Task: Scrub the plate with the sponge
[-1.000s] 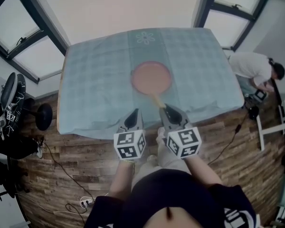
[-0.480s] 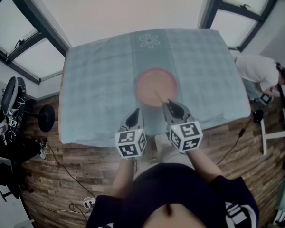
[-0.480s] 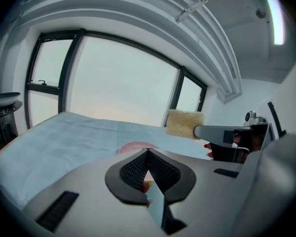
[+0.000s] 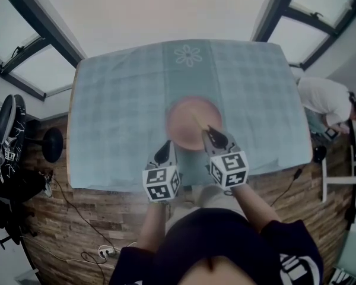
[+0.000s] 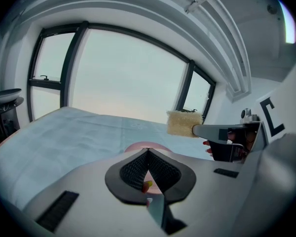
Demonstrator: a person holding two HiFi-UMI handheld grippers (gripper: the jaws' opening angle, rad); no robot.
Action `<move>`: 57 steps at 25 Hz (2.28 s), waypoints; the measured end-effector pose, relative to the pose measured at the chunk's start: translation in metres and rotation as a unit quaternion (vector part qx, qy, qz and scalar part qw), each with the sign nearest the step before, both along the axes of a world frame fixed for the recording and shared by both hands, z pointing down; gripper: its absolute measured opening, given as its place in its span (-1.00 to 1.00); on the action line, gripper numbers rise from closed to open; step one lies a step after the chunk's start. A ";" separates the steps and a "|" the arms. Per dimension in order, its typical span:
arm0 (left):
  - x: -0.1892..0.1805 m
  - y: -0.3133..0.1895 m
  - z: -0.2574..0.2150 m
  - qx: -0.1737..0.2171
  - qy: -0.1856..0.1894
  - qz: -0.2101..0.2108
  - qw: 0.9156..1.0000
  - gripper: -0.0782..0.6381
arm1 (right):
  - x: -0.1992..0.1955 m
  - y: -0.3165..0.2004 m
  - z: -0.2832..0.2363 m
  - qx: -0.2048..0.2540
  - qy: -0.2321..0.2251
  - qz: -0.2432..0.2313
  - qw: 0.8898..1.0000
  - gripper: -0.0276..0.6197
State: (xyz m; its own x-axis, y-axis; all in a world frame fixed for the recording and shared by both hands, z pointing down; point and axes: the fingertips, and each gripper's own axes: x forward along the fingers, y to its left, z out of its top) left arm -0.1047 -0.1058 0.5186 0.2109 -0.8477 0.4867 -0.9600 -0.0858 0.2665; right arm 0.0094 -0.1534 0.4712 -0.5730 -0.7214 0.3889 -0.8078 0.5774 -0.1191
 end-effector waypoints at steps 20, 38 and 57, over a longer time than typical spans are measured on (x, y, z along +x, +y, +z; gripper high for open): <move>-0.017 -0.055 0.072 -0.077 -0.011 -0.034 0.996 -0.76 | -0.013 -0.095 0.097 -0.028 0.165 -0.093 0.981 -0.78; -0.026 -0.087 0.118 -0.111 -0.029 -0.047 0.992 -0.76 | -0.045 -0.118 0.159 -0.009 0.302 -0.188 0.934 -0.78; -0.026 -0.080 0.133 -0.128 0.001 -0.029 0.991 -0.76 | -0.070 -0.090 0.201 -0.104 0.299 -0.256 0.914 -0.78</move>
State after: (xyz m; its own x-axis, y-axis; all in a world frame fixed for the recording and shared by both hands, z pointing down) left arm -0.1307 -0.1859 0.6514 0.1663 -0.7072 0.6872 -0.9607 0.0409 0.2747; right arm -0.0603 -0.2431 0.6719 -0.4556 -0.2939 0.8402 -0.3951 0.9126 0.1049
